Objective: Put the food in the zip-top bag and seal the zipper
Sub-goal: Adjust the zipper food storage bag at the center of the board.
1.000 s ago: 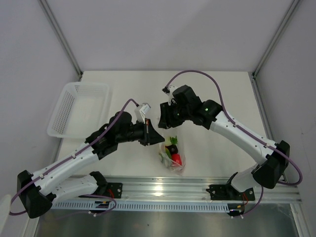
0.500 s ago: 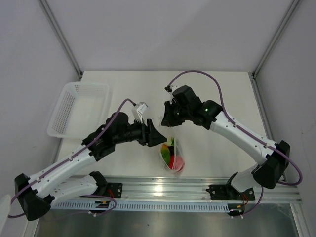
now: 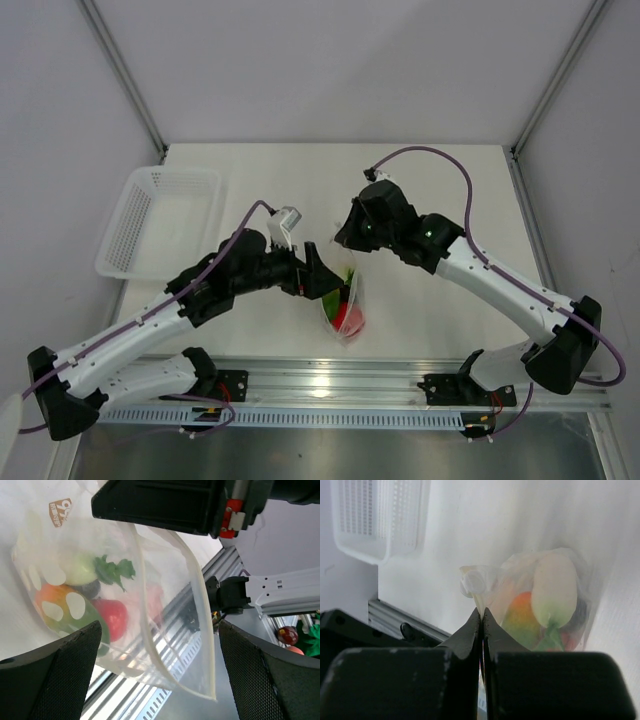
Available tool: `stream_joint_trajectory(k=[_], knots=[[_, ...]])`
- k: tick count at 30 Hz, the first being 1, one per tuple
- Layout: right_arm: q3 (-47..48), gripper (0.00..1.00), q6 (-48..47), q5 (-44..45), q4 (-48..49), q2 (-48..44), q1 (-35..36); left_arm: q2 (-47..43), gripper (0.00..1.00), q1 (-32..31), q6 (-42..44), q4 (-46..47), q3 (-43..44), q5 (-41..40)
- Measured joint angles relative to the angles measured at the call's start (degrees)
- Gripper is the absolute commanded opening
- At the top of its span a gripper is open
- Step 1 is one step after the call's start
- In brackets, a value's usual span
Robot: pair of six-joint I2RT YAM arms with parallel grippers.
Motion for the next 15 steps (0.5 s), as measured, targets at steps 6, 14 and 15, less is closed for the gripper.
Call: stream_joint_trajectory(k=[6,14,15], knots=[[-0.02,0.0,5.4,6.01,-0.33,0.02,1.57,1.11,0.99,-5.99,0.74,-1.55,2.29,-8.0],[-0.04,0.0,9.57,8.55,-0.48,0.09,2.05,6.82,1.0,-11.96,3.19,-3.56,8.59,-19.04],[-0.04,0.0,9.92,8.92,-0.48,0.09,2.05,7.48,0.99,-12.39,3.45,-3.76,8.79,-20.13]])
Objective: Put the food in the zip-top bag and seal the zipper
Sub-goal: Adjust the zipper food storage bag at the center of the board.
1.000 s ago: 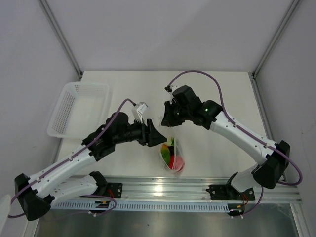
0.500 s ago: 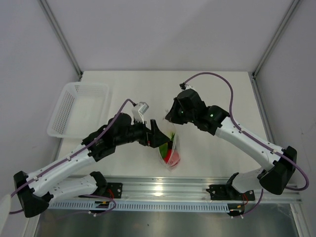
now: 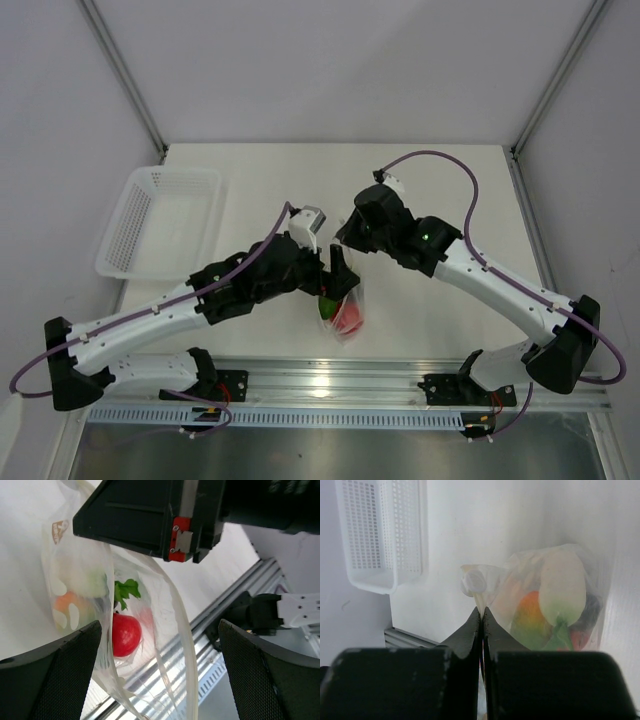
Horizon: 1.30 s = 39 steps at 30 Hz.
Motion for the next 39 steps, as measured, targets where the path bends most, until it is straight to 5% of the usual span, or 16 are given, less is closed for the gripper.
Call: stream_joint_trajectory(k=[12,24,27,33,37,39], knots=[[-0.02,0.0,3.43,3.52,-1.16,0.0,0.42,5.14,0.99,-6.62,0.48,-3.78,0.11,-15.98],[-0.07,0.11,3.85,5.07,-1.36,0.0,1.05,5.7,0.43,-6.86,0.94,-3.15,0.09,-17.81],[-0.07,0.16,3.67,5.11,-1.36,0.0,1.05,5.7,0.35,-6.86,1.05,-3.08,0.09,-17.62],[-0.81,0.33,2.99,5.05,-1.25,-0.39,0.79,5.7,0.18,-6.84,1.16,-3.48,0.09,-17.62],[-2.1,0.59,2.05,4.28,-1.2,-1.62,-0.28,5.46,0.01,-6.36,0.9,-3.87,-0.07,-17.51],[-2.54,0.68,1.07,3.56,-0.96,-2.47,-1.05,4.94,0.01,-6.14,0.98,-3.91,-0.7,-17.4]])
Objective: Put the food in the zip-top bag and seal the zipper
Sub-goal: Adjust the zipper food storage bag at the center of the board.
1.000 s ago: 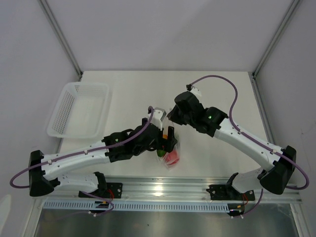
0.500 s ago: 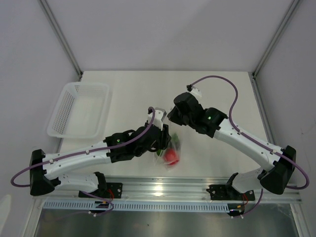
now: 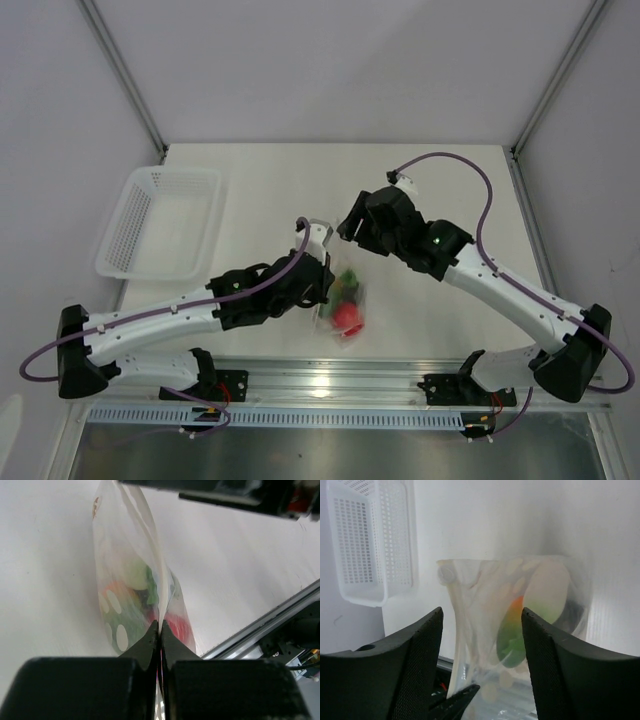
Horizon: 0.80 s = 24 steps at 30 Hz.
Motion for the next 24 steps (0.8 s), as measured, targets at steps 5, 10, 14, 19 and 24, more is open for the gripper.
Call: stream_joint_trajectory(k=[5,10,14,19,24], knots=[[-1.29,0.79,-5.16,-1.97,1.68,-3.52,-1.7,-1.62,0.01,1.25,0.15,-0.35,-1.36,1.31],[-3.98,0.78,-15.72,-9.07,4.96,-8.48,-4.2,-3.74,0.01,4.0,1.75,-0.94,-1.77,4.83],[-4.17,0.77,-23.78,-13.46,5.11,-10.12,-6.67,-6.93,0.01,7.23,4.24,-1.01,-2.56,10.25],[-4.17,0.99,-30.75,-13.44,2.8,-9.57,-8.72,-11.17,0.01,10.62,7.96,-1.07,-2.78,17.49],[-6.51,0.99,-36.98,-14.25,2.75,-9.62,-8.83,-13.2,0.0,12.96,12.57,-1.18,-2.75,26.86]])
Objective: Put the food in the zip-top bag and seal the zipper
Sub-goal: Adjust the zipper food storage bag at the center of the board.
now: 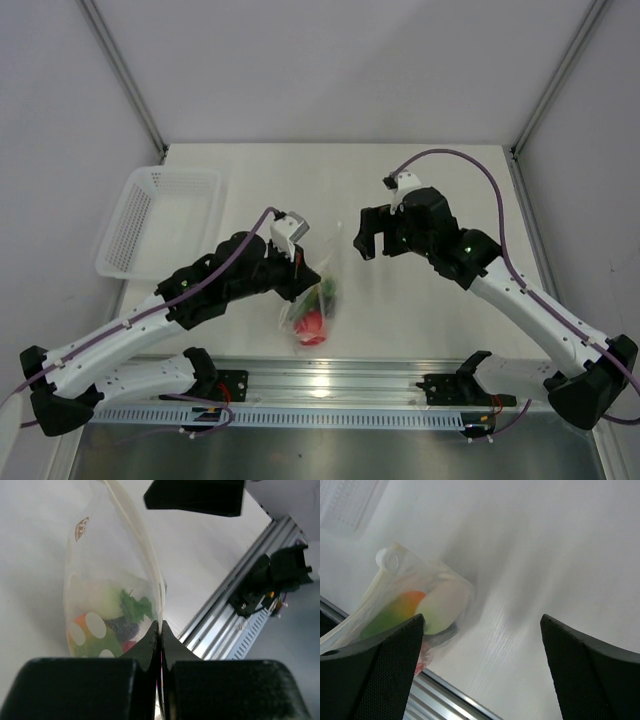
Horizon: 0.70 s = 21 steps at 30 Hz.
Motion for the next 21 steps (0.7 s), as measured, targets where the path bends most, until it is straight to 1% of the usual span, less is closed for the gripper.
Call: stream_joint_trajectory(k=[6,10,16,21], knots=[[-7.54,0.99,-5.03,-8.15,4.7,-3.67,-0.48,-0.5,0.01,0.44,4.74,-2.58,1.73,8.92],[-10.95,0.99,-7.15,-16.37,8.79,-7.41,-1.73,-2.86,0.01,1.22,6.49,-3.58,2.4,14.16],[-17.05,0.98,-9.7,-29.81,16.33,-12.87,-3.32,-6.56,0.0,4.98,6.97,-3.67,2.71,22.16],[-20.44,0.95,-10.67,-39.04,20.87,-16.57,-3.54,-6.84,0.01,6.14,6.97,-3.76,3.02,28.37]])
